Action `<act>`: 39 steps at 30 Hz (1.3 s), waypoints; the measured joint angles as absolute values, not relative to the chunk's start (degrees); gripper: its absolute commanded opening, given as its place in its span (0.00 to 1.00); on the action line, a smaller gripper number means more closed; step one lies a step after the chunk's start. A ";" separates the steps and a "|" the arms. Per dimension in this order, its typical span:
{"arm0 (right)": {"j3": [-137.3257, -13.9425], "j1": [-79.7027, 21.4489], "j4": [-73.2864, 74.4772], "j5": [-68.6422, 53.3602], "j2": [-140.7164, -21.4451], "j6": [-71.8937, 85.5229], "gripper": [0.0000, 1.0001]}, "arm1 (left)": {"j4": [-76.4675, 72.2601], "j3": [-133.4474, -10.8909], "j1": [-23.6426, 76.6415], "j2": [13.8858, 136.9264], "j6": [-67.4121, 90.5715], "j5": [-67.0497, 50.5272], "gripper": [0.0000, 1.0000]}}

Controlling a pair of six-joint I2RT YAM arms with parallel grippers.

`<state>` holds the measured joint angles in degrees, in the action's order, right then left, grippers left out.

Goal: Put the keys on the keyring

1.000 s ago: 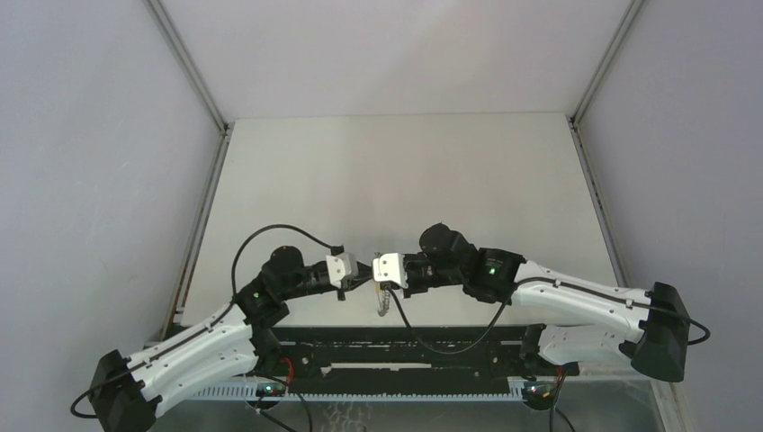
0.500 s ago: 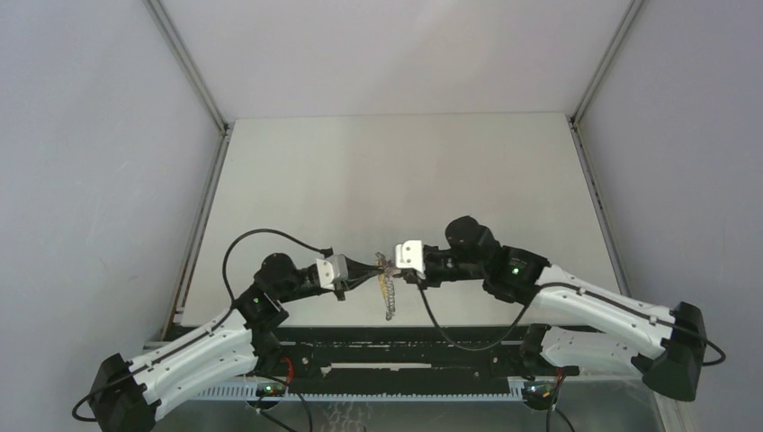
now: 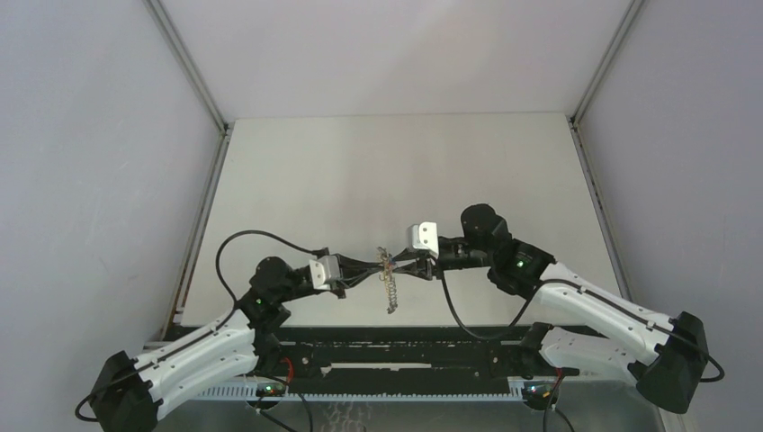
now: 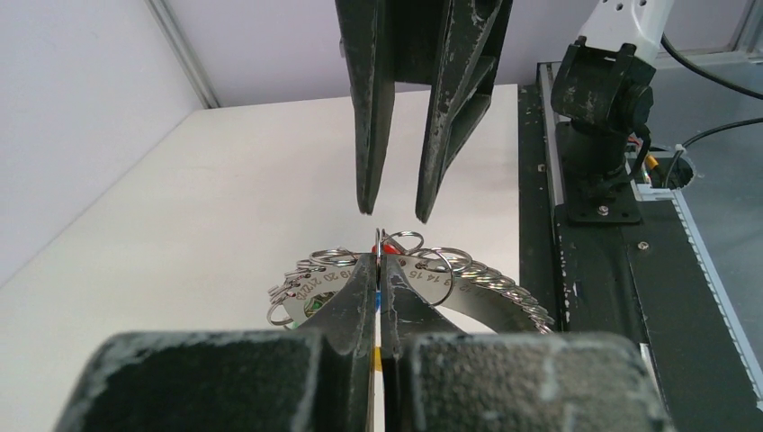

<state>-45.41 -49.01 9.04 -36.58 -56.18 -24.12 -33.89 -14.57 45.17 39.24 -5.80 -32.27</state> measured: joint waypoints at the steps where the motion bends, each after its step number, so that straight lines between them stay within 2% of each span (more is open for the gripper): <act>1: -45.41 -48.80 8.47 -37.06 -56.69 -23.79 0.25 | -34.26 -14.57 45.12 39.40 -5.56 -32.36 0.00; 9: -45.41 -46.37 5.06 -41.04 -58.46 -22.09 0.20 | -35.51 -14.57 44.80 40.91 -5.13 -33.67 0.00; 19: -45.41 -45.56 3.16 -45.36 -60.18 -21.63 0.19 | -35.53 -14.57 44.47 41.65 -5.08 -34.33 0.00; 32: -45.41 -45.56 2.44 -46.46 -63.13 -21.15 0.14 | -35.53 -14.57 44.42 41.65 -5.06 -35.18 0.00; 39: -45.41 -45.56 2.33 -47.31 -63.48 -20.82 0.01 | -35.62 -14.57 44.31 41.71 -4.99 -35.40 0.00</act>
<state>-45.41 -45.56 2.33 -47.31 -63.48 -20.82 -35.62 -14.57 44.31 41.71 -4.99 -35.40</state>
